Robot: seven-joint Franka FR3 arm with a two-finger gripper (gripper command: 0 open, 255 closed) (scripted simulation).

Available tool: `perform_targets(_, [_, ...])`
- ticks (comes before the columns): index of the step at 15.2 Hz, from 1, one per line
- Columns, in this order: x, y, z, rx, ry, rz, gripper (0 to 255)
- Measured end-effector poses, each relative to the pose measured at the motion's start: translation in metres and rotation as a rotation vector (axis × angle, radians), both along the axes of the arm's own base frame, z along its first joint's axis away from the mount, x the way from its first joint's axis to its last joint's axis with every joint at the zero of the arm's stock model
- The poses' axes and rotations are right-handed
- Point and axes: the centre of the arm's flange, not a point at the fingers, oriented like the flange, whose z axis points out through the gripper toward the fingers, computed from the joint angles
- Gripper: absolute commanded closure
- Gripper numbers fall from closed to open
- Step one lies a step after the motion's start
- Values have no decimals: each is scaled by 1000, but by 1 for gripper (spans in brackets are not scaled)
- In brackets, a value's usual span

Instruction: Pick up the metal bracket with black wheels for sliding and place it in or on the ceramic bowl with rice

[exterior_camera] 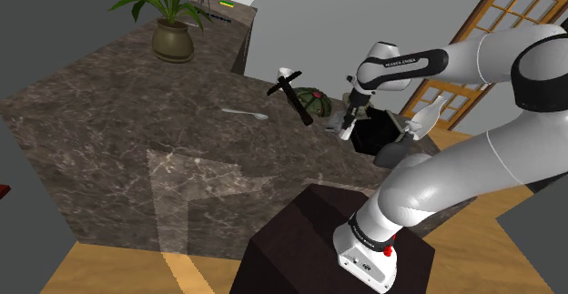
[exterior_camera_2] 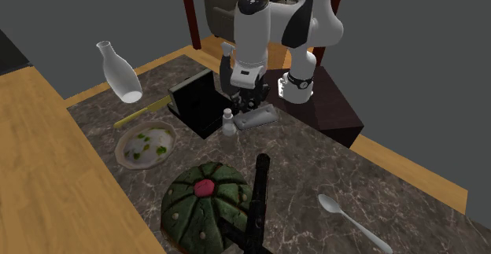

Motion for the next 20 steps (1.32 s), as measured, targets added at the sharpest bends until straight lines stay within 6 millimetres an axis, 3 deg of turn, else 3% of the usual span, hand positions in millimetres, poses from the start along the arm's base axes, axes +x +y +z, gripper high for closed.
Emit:
perform_targets(11, [1,2,56,0,0,0,255])
perform_targets(16, [11,-46,58,2,0,-1,255])
perform_targets(20, [17,-101,59,2,1,-2,255])
